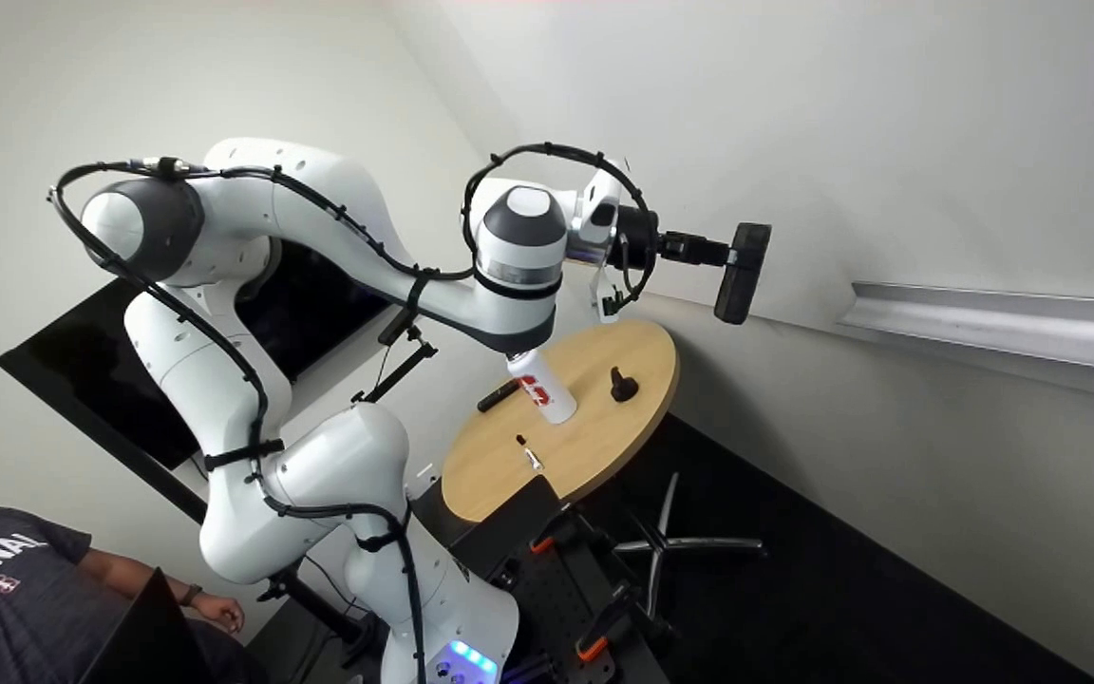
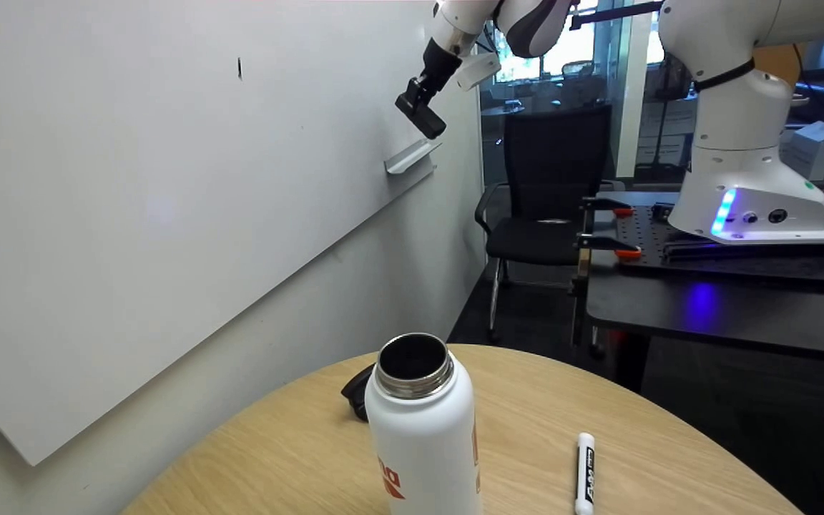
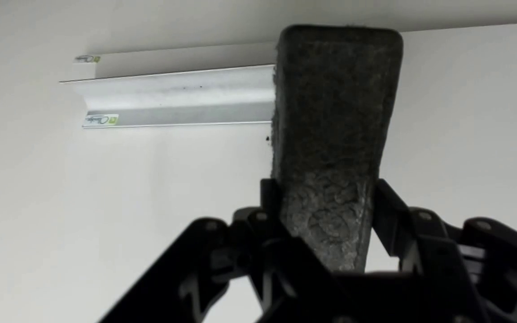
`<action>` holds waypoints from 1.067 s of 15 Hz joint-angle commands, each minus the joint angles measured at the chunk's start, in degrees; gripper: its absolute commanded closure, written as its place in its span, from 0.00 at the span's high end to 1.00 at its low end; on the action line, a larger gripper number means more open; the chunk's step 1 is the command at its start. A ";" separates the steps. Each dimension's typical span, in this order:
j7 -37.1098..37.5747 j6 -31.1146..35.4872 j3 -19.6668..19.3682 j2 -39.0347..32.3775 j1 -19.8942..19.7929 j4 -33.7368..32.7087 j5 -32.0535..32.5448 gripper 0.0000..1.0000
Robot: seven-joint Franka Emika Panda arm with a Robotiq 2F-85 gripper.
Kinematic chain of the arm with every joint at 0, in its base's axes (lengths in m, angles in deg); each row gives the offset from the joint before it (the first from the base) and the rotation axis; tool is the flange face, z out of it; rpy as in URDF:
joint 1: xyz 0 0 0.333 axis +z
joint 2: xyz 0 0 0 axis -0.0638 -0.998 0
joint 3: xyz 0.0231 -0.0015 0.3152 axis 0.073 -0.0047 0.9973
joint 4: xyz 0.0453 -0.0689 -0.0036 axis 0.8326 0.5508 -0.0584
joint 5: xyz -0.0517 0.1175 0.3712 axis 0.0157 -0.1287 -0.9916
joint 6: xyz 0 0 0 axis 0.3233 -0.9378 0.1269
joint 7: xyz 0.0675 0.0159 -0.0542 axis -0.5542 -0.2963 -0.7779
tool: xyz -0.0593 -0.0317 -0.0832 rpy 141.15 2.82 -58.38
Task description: Pick up the whiteboard eraser and put it on the whiteboard
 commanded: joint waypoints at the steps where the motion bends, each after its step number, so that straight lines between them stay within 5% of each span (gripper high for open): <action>1: 0.00 -0.01 0.03 0.15 -0.02 0.01 -0.02 0.53; 5: 0.03 -0.03 0.61 0.09 0.18 -0.01 -0.18 0.53; 6: 0.03 -0.03 0.61 0.09 0.15 0.00 -0.18 0.28; 7: -0.17 0.52 0.86 -1.64 -0.78 -0.66 -0.13 0.28; 8: -10.39 3.01 2.13 -1.94 -2.74 -0.03 -8.28 0.28; 12: -28.74 10.46 5.95 1.50 -11.42 -1.66 -16.96 0.28; 16: -38.64 9.34 8.60 10.96 -17.00 -5.26 -11.45 0.28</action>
